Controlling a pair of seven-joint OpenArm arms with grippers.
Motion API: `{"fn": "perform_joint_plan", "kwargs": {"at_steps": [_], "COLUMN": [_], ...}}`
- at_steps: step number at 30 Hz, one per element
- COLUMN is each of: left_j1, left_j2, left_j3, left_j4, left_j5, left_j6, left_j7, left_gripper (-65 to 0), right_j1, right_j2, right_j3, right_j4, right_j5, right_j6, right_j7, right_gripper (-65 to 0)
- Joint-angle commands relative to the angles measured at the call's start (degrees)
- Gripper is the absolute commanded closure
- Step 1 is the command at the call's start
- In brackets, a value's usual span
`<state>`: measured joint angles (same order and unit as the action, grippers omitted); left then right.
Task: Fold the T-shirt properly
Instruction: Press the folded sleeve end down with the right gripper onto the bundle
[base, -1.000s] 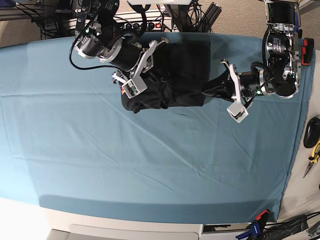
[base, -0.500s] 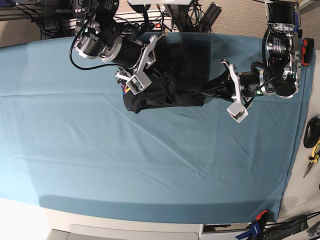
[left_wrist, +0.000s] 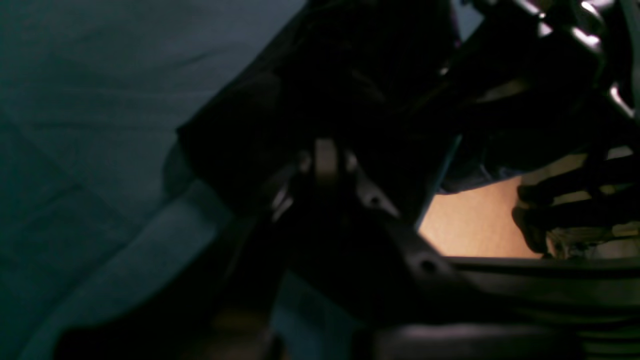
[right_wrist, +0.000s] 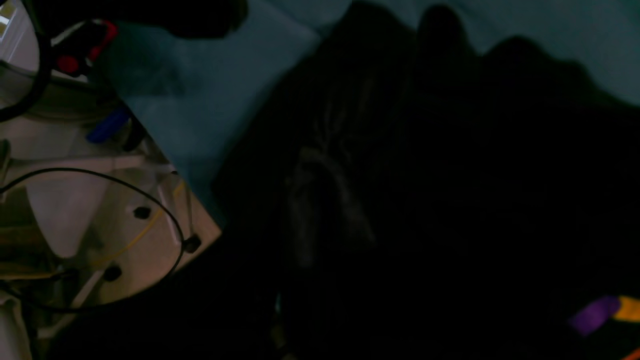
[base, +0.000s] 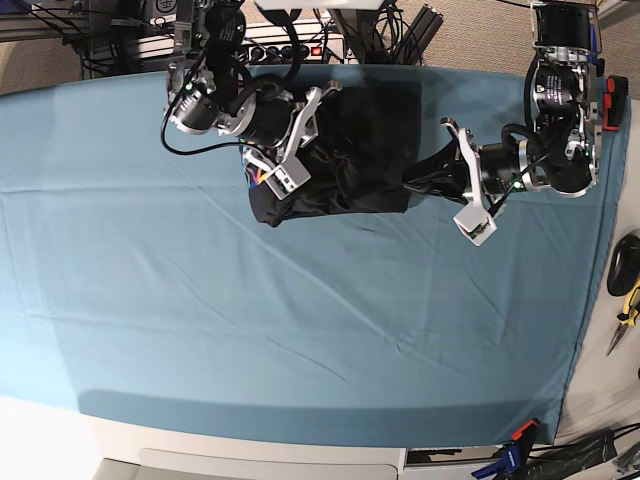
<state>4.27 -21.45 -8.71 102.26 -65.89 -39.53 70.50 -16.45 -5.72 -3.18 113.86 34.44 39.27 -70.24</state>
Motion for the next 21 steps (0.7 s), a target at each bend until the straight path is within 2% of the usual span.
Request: {"fn": "perform_joint_plan", "kwargs": {"at_steps": [1,5,9,16,21], "left_j1": [-0.7,-0.7,-0.6,-0.6,-0.6], "left_j2": [-0.6,-0.6,-0.6,-0.6,-0.6], "left_j3": [-0.4,-0.4,-0.4,-0.4,-0.4], "left_j4": [0.9,0.9,0.9,0.9,0.9], "left_j5": [-1.9,-1.9,-1.9,-1.9,-1.9], "left_j6": [-0.5,-0.5,-0.5,-0.5,-0.5], "left_j7": [-1.1,-1.1,-1.1,-1.1,-1.1], "left_gripper": [0.0,0.0,0.0,0.0,0.0], "right_j1": [0.6,0.6,0.6,0.6,0.6], "right_j2": [-0.3,-0.3,-0.3,-0.3,-0.3], "right_j3": [-1.2,-6.0,-10.3,-11.0,-11.0], "right_j4": [0.7,0.7,0.7,0.7,0.7], "right_j5": [1.7,0.9,-2.8,-6.6,-12.3], "right_j6": [0.7,0.7,0.7,0.7,-4.1], "right_j7": [1.3,1.4,2.5,3.7,9.0], "right_gripper": [0.0,0.0,0.0,0.0,0.0]}}
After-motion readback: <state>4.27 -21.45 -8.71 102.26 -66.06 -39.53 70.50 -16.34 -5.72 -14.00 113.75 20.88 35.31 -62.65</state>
